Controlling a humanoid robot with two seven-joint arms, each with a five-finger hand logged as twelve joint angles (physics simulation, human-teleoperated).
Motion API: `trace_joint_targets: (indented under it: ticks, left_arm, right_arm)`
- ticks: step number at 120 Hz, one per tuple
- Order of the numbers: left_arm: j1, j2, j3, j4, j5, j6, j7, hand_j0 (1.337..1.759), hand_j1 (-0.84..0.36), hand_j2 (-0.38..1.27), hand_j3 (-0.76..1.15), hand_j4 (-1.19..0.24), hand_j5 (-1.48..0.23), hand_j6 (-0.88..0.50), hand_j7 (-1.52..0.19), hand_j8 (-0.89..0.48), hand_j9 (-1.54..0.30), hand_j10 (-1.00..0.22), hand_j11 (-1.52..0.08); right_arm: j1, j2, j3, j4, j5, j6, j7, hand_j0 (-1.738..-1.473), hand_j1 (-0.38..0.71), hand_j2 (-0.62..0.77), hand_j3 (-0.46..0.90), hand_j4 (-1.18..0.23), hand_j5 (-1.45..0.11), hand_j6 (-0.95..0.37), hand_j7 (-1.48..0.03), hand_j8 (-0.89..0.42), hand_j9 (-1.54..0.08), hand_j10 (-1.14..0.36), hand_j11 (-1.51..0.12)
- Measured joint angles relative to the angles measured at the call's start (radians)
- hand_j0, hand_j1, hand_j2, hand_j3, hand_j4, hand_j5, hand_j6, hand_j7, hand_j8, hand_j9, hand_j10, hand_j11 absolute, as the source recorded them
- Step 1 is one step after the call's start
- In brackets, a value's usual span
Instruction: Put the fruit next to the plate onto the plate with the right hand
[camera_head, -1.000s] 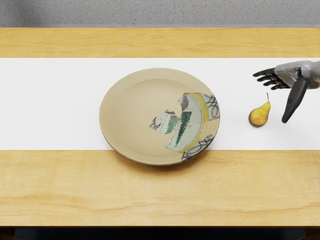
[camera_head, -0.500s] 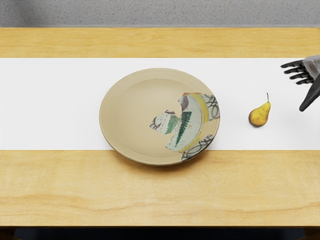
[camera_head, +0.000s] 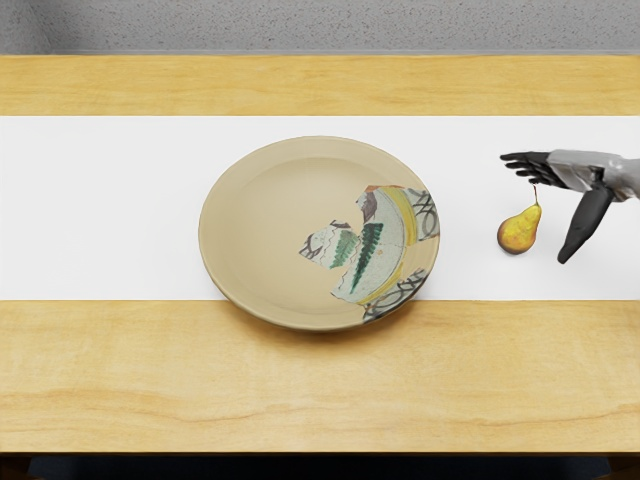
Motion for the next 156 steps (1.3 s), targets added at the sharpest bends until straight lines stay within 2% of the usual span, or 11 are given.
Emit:
trace_joint_targets:
  ticks: [20,47,69,94,115,128,137,145,156]
  left_arm:
    - [0.000,0.000,0.000,0.000,0.000,0.000,0.000,1.658,0.33,0.00,0.00,-0.02,-0.02,-0.02,-0.02,-0.02,-0.02,-0.02,-0.02]
    - [0.000,0.000,0.000,0.000,0.000,0.000,0.000,1.658,0.33,0.00,0.00,-0.02,-0.02,-0.02,-0.02,-0.02,-0.02,-0.02,-0.02]
    - [0.000,0.000,0.000,0.000,0.000,0.000,0.000,1.658,0.33,0.00,0.00,-0.02,-0.02,-0.02,-0.02,-0.02,-0.02,-0.02,-0.02]
    - [0.000,0.000,0.000,0.000,0.000,0.000,0.000,1.658,0.33,0.00,0.00,-0.02,-0.02,-0.02,-0.02,-0.02,-0.02,-0.02,-0.02]
    - [0.000,0.000,0.000,0.000,0.000,0.000,0.000,1.658,0.33,0.00,0.00,-0.02,-0.02,-0.02,-0.02,-0.02,-0.02,-0.02,-0.02]
    - [0.000,0.000,0.000,0.000,0.000,0.000,0.000,1.658,0.33,0.00,0.00,-0.02,-0.02,-0.02,-0.02,-0.02,-0.02,-0.02,-0.02]
    - [0.000,0.000,0.000,0.000,0.000,0.000,0.000,1.658,0.33,0.00,0.00,-0.02,-0.02,-0.02,-0.02,-0.02,-0.02,-0.02,-0.02]
    - [0.000,0.000,0.000,0.000,0.000,0.000,0.000,1.658,0.33,0.00,0.00,-0.02,-0.02,-0.02,-0.02,-0.02,-0.02,-0.02,-0.02]
    - [0.000,0.000,0.000,0.000,0.000,0.000,0.000,1.658,0.33,0.00,0.00,-0.02,-0.02,-0.02,-0.02,-0.02,-0.02,-0.02,-0.02]
  right_arm:
    - [-0.047,0.005,-0.007,-0.039,0.022,-0.098,0.021,-1.658,-0.35,0.00,0.00,-0.01,0.00,-0.01,0.00,-0.01,0.00,0.00,0.00]
    - [-0.057,0.083,-0.030,-0.115,0.034,-0.194,0.025,-1.658,-0.35,0.00,0.00,0.00,0.00,-0.01,0.00,0.00,0.00,0.00,0.00]
    - [-0.086,0.097,-0.037,-0.126,0.038,-0.215,0.058,-1.658,-0.35,0.00,0.00,-0.01,0.00,-0.01,0.00,-0.01,0.00,0.00,0.00]
    - [-0.090,0.099,-0.051,-0.106,0.037,-0.209,0.075,-1.658,-0.26,-0.01,0.00,-0.08,-0.10,-0.08,-0.10,-0.08,-0.10,-0.08,-0.10]
    - [-0.090,0.051,-0.095,-0.070,0.024,-0.193,0.223,-1.658,-0.24,-0.02,0.00,-0.10,-0.13,-0.10,-0.13,-0.10,-0.13,-0.10,-0.13]
    - [-0.091,0.041,-0.104,-0.066,0.014,-0.191,0.270,-1.658,-0.22,-0.02,0.00,-0.12,-0.15,-0.12,-0.15,-0.12,-0.15,-0.12,-0.15]
    - [-0.090,0.038,-0.117,-0.067,-0.015,-0.191,0.299,-1.658,-0.03,-0.05,0.00,-0.28,-0.35,-0.28,-0.35,-0.28,-0.35,-0.28,-0.35]
    - [-0.090,0.036,-0.123,-0.068,-0.033,-0.193,0.323,-1.658,0.09,-0.07,0.00,-0.38,-0.48,-0.38,-0.48,-0.38,-0.48,-0.37,-0.48]
    - [-0.095,0.034,-0.127,-0.075,-0.040,-0.199,0.338,-1.658,0.18,-0.08,0.00,-0.46,-0.58,-0.46,-0.58,-0.46,-0.58,-0.35,-0.58]
